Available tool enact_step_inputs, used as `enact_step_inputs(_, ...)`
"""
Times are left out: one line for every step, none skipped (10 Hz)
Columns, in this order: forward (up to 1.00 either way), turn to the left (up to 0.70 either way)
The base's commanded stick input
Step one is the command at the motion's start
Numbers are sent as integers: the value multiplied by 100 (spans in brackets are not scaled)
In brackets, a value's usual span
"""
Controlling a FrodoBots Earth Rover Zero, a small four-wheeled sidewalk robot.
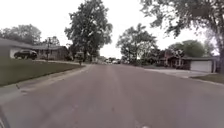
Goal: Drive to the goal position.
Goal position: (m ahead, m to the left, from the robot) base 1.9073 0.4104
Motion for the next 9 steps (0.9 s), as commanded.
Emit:
enact_step_inputs(70, 0)
enact_step_inputs(70, 0)
enact_step_inputs(70, 0)
enact_step_inputs(70, 0)
enact_step_inputs(70, 0)
enact_step_inputs(70, 0)
enact_step_inputs(70, 0)
enact_step_inputs(70, 0)
enact_step_inputs(70, 0)
